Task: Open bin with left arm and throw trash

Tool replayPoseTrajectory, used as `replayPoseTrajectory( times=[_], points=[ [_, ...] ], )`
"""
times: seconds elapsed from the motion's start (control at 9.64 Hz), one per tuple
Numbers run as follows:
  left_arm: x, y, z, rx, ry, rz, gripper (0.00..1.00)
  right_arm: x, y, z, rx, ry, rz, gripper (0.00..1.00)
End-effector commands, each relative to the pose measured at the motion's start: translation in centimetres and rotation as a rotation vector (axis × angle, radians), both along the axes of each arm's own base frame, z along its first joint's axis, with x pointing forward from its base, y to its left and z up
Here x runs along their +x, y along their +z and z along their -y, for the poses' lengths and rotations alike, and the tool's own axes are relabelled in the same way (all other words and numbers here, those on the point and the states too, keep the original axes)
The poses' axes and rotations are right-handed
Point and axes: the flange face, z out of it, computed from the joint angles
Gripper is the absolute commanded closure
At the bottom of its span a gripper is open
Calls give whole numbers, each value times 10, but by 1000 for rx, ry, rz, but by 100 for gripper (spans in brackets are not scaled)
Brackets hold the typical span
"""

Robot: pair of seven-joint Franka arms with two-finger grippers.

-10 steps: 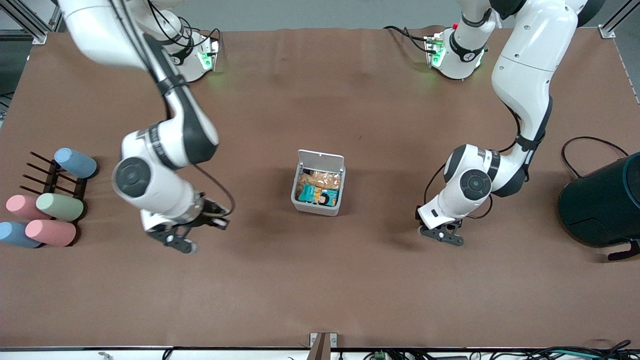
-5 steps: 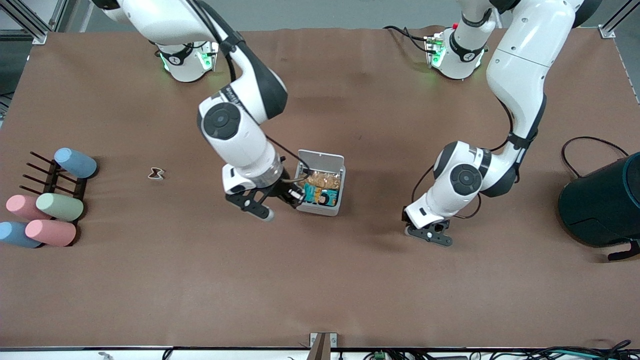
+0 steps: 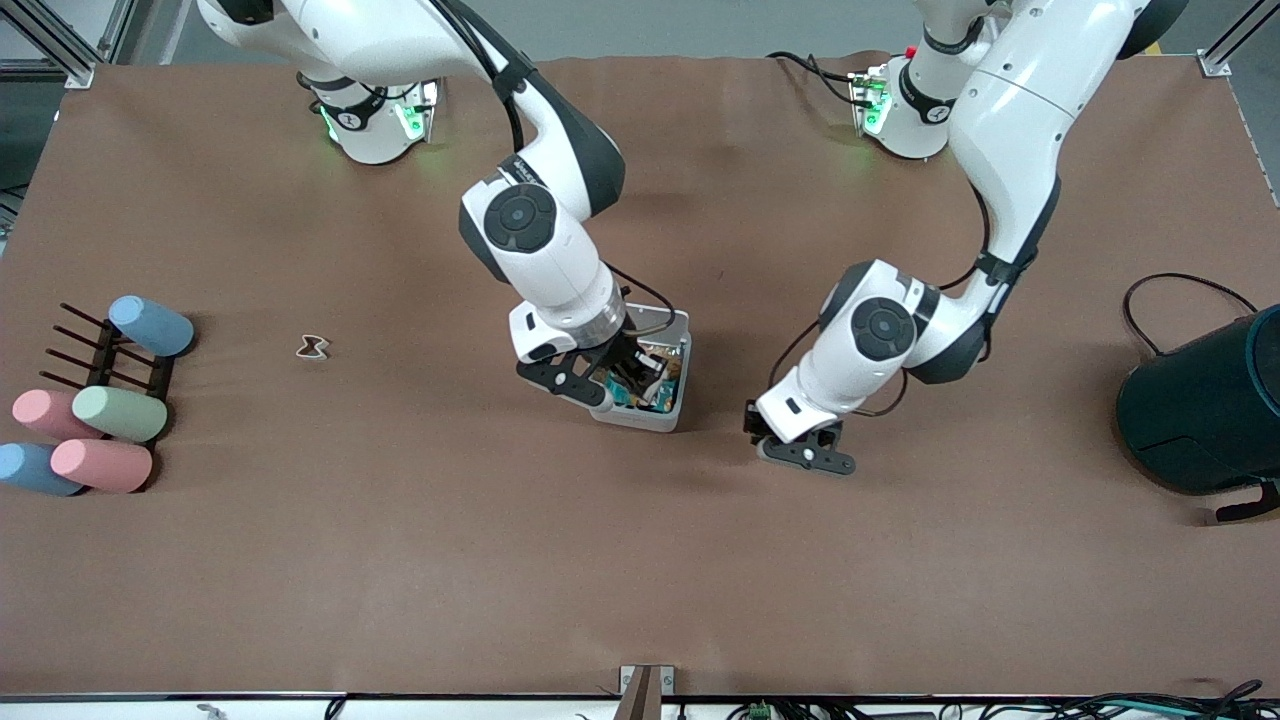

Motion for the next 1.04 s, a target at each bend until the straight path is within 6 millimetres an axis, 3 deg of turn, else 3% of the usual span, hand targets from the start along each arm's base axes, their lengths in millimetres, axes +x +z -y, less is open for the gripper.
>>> replayPoseTrajectory(
  times=[0.0, 0.1, 0.31, 0.62, 0.73, 0.93],
  points=[
    [-12, 26, 32, -65, 59, -24, 100, -8, -6, -9, -10, 26, -6, 16],
    [-20, 37, 51, -104, 102, -43, 100, -2, -7, -1, -15, 13, -15, 13],
    [-41, 59, 85, -157, 156, -71, 100, 23, -2, 43, -50, -12, -69, 10],
    [-58, 73, 106, -178, 180, -93, 100, 74, 1, 186, -141, 31, -223, 10],
    [-68, 80, 121, -199, 205, -112, 100, 88, -11, 240, -149, 56, -253, 9],
    [-84, 81, 139, -199, 214, -123, 95, 91, -34, 341, -159, 235, -221, 6]
  ],
)
